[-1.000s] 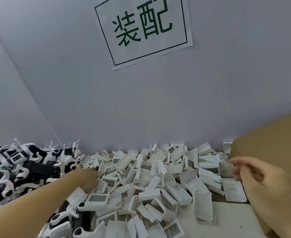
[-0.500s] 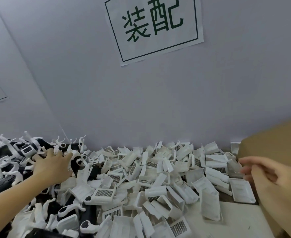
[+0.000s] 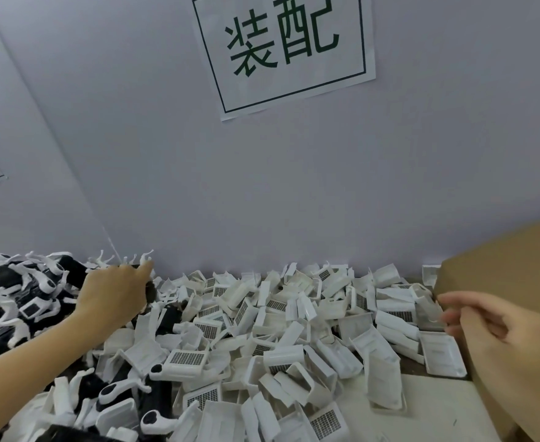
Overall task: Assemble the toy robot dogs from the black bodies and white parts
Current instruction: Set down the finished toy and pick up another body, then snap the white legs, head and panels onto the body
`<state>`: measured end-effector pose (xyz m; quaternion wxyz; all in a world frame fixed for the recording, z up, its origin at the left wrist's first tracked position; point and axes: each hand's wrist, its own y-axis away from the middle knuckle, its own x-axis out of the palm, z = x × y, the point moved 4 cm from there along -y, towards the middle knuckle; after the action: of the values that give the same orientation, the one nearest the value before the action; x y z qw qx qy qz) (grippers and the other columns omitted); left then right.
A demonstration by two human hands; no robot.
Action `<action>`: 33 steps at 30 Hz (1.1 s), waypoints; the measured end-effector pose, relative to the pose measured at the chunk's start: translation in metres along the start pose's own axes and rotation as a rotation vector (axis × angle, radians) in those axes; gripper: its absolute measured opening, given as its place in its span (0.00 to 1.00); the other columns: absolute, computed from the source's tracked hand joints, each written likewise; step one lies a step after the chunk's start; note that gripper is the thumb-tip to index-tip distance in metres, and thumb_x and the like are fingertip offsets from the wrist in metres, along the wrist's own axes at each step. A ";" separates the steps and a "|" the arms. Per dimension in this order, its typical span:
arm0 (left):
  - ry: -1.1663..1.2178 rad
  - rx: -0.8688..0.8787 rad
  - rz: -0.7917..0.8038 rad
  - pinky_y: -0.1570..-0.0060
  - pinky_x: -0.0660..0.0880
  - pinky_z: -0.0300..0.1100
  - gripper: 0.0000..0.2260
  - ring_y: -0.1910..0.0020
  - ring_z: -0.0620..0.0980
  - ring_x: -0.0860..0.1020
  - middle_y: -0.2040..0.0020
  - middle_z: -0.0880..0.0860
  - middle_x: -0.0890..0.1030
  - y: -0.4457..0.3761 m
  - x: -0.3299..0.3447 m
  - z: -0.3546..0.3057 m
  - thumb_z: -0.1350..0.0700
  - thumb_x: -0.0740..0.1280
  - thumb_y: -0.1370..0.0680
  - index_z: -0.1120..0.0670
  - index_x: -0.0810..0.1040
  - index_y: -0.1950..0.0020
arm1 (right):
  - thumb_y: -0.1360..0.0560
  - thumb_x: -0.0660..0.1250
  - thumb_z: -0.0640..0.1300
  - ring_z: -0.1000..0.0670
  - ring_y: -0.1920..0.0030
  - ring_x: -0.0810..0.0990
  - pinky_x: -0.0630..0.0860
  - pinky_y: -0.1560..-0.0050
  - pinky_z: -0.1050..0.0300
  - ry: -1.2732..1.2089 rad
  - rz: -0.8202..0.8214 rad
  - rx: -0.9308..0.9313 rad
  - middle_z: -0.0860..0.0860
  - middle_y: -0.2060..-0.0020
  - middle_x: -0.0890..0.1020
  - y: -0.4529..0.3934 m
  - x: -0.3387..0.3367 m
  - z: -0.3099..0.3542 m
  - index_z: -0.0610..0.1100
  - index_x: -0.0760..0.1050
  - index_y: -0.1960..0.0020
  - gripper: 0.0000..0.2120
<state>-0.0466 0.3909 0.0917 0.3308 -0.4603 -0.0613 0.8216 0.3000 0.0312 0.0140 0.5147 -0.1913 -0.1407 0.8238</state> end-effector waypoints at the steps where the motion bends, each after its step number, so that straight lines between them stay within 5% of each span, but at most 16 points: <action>1: -0.019 0.016 -0.048 0.76 0.63 0.38 0.16 0.76 0.53 0.76 0.73 0.51 0.77 0.000 -0.011 -0.003 0.65 0.65 0.27 0.55 0.82 0.41 | 0.22 0.61 0.32 0.59 0.64 0.83 0.75 0.59 0.74 0.005 -0.002 -0.006 0.60 0.65 0.85 0.000 0.000 0.001 0.59 0.83 0.61 0.24; 6: -0.053 -0.063 -0.104 0.75 0.55 0.38 0.05 0.79 0.46 0.63 0.75 0.46 0.69 -0.007 -0.063 -0.011 0.61 0.59 0.24 0.53 0.72 0.58 | 0.23 0.62 0.35 0.59 0.62 0.83 0.75 0.57 0.68 0.007 -0.020 -0.039 0.61 0.66 0.84 0.001 -0.001 0.007 0.56 0.82 0.60 0.18; 10: 0.177 -0.065 -0.314 0.74 0.56 0.36 0.16 0.80 0.47 0.63 0.76 0.49 0.68 0.003 -0.116 -0.038 0.56 0.61 0.22 0.55 0.64 0.69 | 0.24 0.63 0.35 0.61 0.61 0.82 0.74 0.60 0.70 0.072 -0.008 -0.093 0.65 0.64 0.83 0.004 0.004 0.011 0.56 0.81 0.59 0.18; 14: 0.490 -0.058 -0.415 0.72 0.59 0.39 0.18 0.76 0.48 0.65 0.72 0.50 0.69 0.022 -0.171 -0.091 0.50 0.58 0.20 0.53 0.60 0.68 | 0.24 0.64 0.33 0.61 0.61 0.81 0.71 0.63 0.74 0.144 0.030 -0.164 0.66 0.64 0.82 0.008 0.015 0.016 0.54 0.82 0.60 0.18; 17: 0.722 -0.073 -0.440 0.72 0.57 0.40 0.17 0.75 0.47 0.64 0.68 0.48 0.66 0.039 -0.198 -0.141 0.49 0.57 0.18 0.53 0.60 0.65 | 0.24 0.64 0.32 0.54 0.67 0.82 0.75 0.68 0.64 0.121 0.100 -0.139 0.59 0.67 0.83 0.010 0.021 0.013 0.54 0.82 0.61 0.19; 22: 1.151 -0.025 -0.423 0.73 0.61 0.42 0.11 0.74 0.50 0.67 0.63 0.48 0.70 0.085 -0.209 -0.230 0.48 0.60 0.16 0.51 0.67 0.56 | 0.16 0.59 0.42 0.51 0.61 0.87 0.80 0.64 0.61 -0.167 0.239 0.205 0.51 0.62 0.87 0.010 0.035 -0.003 0.47 0.83 0.49 0.14; 27: 1.483 0.254 -0.451 0.68 0.68 0.42 0.12 0.66 0.47 0.70 0.57 0.48 0.74 0.121 -0.200 -0.286 0.46 0.57 0.17 0.52 0.72 0.53 | 0.15 0.54 0.51 0.47 0.62 0.87 0.80 0.69 0.57 -0.488 0.228 0.424 0.46 0.61 0.87 0.011 0.032 -0.013 0.47 0.86 0.54 0.23; 33: 1.775 0.528 -0.324 0.56 0.72 0.42 0.12 0.57 0.45 0.72 0.54 0.48 0.74 0.122 -0.192 -0.297 0.53 0.56 0.17 0.56 0.75 0.56 | 0.30 0.70 0.61 0.45 0.55 0.88 0.82 0.63 0.54 -0.535 0.200 0.371 0.44 0.54 0.87 0.011 0.030 -0.016 0.44 0.81 0.44 0.24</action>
<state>0.1990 0.1211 0.0107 0.4604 -0.8143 0.3385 0.1015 0.2869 0.0538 -0.0103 0.4023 0.1159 -0.0991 0.9027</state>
